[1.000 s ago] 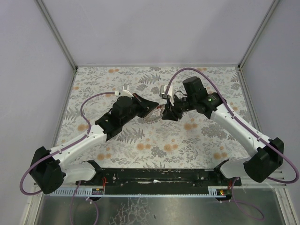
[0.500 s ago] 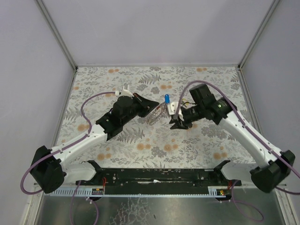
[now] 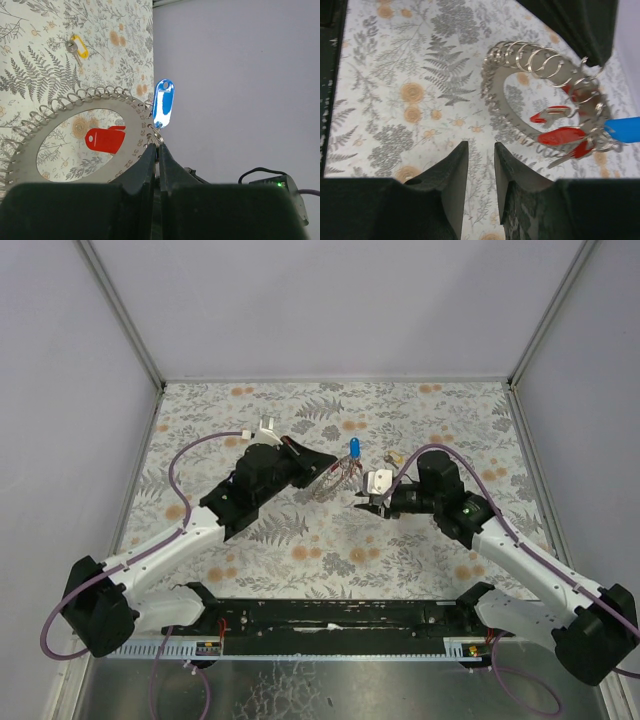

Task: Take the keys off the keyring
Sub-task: Pick up the key from the keyring.

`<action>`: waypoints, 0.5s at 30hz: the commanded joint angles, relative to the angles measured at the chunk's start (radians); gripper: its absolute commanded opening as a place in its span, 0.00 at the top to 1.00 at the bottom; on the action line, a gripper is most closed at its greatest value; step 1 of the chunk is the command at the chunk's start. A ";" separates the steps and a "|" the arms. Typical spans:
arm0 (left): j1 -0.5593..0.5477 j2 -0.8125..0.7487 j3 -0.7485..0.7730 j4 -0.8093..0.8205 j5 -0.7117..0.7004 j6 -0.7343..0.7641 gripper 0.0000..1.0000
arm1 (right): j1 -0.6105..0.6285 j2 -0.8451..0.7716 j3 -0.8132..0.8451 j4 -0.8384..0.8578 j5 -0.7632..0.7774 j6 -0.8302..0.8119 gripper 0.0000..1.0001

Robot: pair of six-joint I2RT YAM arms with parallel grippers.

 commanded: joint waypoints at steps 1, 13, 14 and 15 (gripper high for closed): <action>0.008 -0.032 0.024 0.068 0.030 0.028 1.00 | 0.020 -0.025 -0.009 0.256 0.060 0.021 0.66; 0.008 -0.019 0.005 0.099 0.056 0.002 1.00 | 0.058 -0.058 -0.074 0.363 0.084 -0.033 0.69; 0.008 -0.019 0.005 0.099 0.056 0.000 1.00 | 0.058 -0.059 -0.077 0.363 0.084 -0.039 0.69; 0.008 -0.018 0.003 0.100 0.056 0.000 1.00 | 0.059 -0.058 -0.080 0.369 0.090 -0.041 0.69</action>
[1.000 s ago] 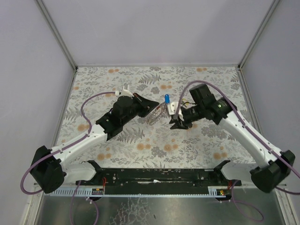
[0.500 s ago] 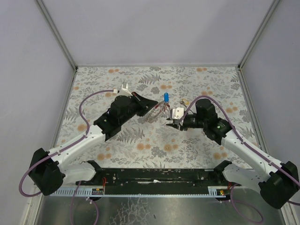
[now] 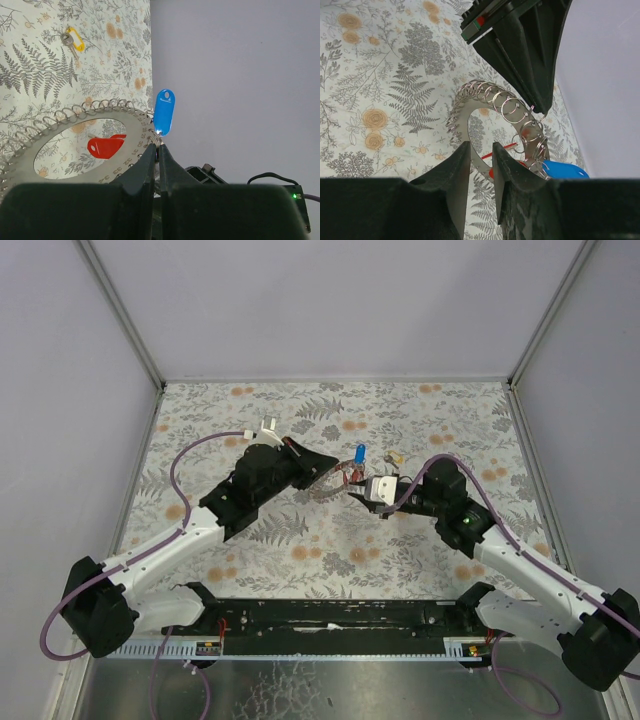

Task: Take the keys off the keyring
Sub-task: Pick up the key from the keyring.

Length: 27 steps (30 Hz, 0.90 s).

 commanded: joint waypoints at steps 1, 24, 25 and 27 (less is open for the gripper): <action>0.008 -0.011 0.005 0.099 0.021 -0.007 1.00 | 0.008 -0.009 -0.008 0.097 0.033 -0.021 0.69; 0.008 0.003 -0.017 0.095 0.013 -0.016 1.00 | 0.048 0.074 0.042 0.146 0.153 -0.050 0.69; 0.007 0.003 -0.017 0.094 0.012 -0.016 1.00 | 0.050 0.074 0.043 0.143 0.165 -0.055 0.69; 0.007 0.004 -0.018 0.092 0.010 -0.015 1.00 | 0.050 0.076 0.047 0.148 0.182 -0.062 0.69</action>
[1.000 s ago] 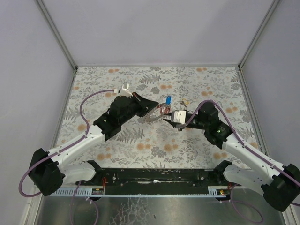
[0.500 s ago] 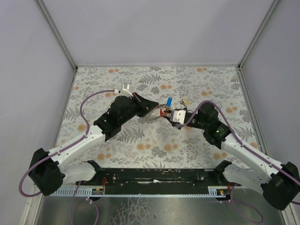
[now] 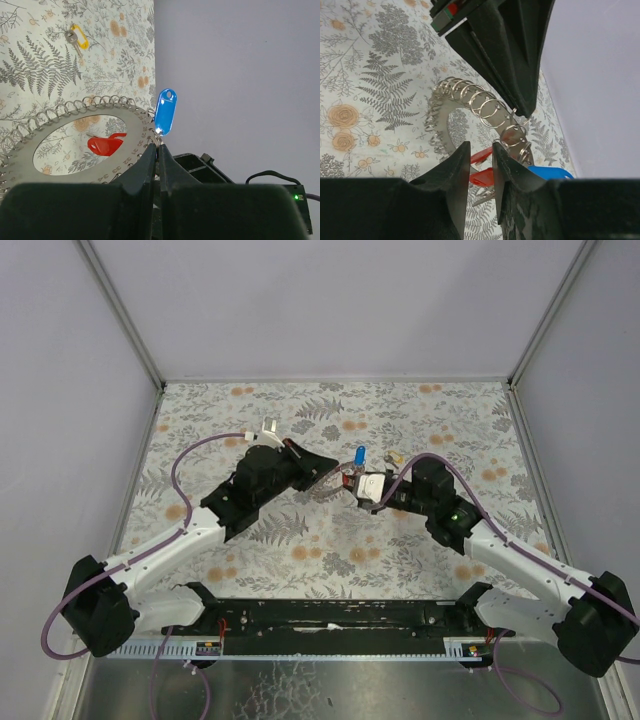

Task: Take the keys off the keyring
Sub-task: Pick up the key from the keyring.

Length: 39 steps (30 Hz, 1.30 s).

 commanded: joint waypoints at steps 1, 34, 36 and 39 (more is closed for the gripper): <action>0.007 -0.001 -0.007 0.085 0.007 -0.014 1.00 | 0.012 -0.003 0.055 0.057 0.062 -0.029 0.69; 0.007 0.005 -0.009 0.094 0.031 -0.021 1.00 | 0.033 0.067 0.092 0.093 0.149 -0.056 0.70; 0.007 0.009 -0.009 0.097 0.035 -0.022 1.00 | 0.033 0.071 0.093 0.106 0.152 -0.058 0.71; 0.007 0.010 -0.008 0.098 0.038 -0.022 1.00 | 0.033 0.077 0.096 0.113 0.158 -0.067 0.72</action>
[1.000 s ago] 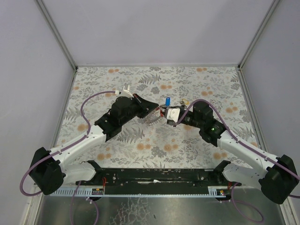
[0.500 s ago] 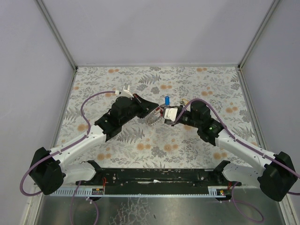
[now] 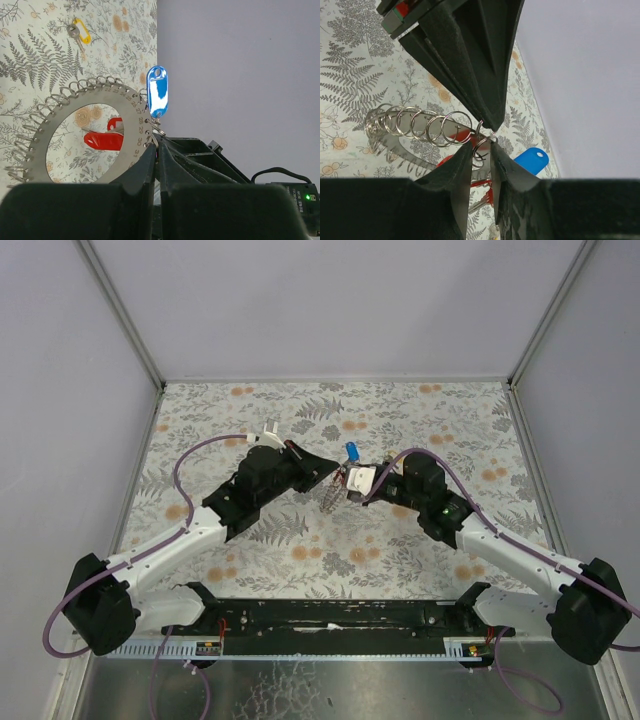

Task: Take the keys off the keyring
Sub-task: Pick up the key from the keyring.

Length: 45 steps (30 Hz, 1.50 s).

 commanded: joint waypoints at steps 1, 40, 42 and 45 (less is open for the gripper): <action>0.007 0.000 0.000 0.097 0.025 -0.012 1.00 | 0.009 0.002 0.054 0.080 0.030 -0.028 0.73; 0.015 -0.140 -0.191 0.187 0.099 0.339 0.56 | -0.002 0.001 0.191 -0.309 -0.129 0.175 1.00; 0.016 -0.165 -0.211 0.221 0.169 0.487 0.56 | -0.002 -0.001 0.195 -0.332 -0.158 0.167 1.00; 0.016 -0.228 -0.261 0.282 0.266 0.739 0.58 | -0.003 -0.004 0.211 -0.386 -0.209 0.144 1.00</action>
